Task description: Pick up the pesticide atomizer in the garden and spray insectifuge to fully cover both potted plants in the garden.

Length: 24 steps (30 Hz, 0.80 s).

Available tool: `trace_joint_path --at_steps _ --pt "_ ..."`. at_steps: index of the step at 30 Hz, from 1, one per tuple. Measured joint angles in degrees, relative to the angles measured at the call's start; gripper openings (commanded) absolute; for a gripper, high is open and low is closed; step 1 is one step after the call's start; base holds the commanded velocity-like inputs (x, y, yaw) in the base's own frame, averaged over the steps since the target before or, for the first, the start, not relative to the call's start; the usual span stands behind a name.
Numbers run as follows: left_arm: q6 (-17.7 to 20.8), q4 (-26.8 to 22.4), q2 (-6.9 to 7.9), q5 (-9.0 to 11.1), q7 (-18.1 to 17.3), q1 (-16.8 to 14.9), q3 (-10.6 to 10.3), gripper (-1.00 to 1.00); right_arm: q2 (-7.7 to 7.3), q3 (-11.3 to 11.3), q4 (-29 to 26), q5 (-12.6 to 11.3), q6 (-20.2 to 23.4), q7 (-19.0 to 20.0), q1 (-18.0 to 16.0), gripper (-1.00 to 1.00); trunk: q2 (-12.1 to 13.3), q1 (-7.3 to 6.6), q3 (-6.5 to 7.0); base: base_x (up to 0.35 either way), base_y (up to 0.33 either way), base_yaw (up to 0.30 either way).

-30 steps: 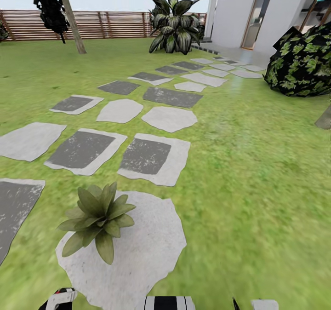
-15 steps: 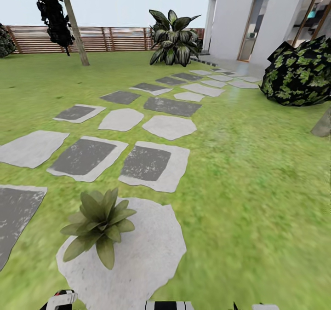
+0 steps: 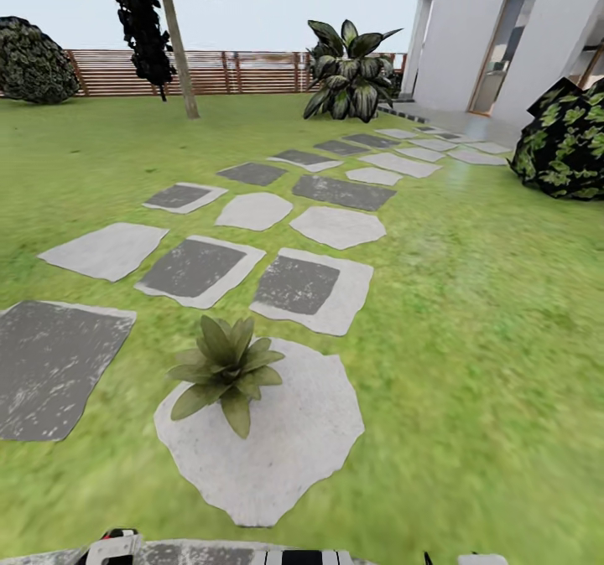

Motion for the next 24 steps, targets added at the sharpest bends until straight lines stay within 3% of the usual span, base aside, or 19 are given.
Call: trace_joint_path --at_steps 18,24 --pt "0.0 0.0 -0.07 -0.2 -0.2 0.0 0.0 -1.0 -0.02 0.0 0.0 0.0 0.0 0.0 0.0 1.0 0.0 -0.01 0.0 -0.003 0.001 0.028" --pt "0.0 0.0 -0.09 -0.2 -0.2 0.0 0.0 -1.0 -0.02 0.0 0.0 0.0 0.0 0.0 0.0 1.0 0.1 -0.16 1.32 0.0 0.0 0.0"
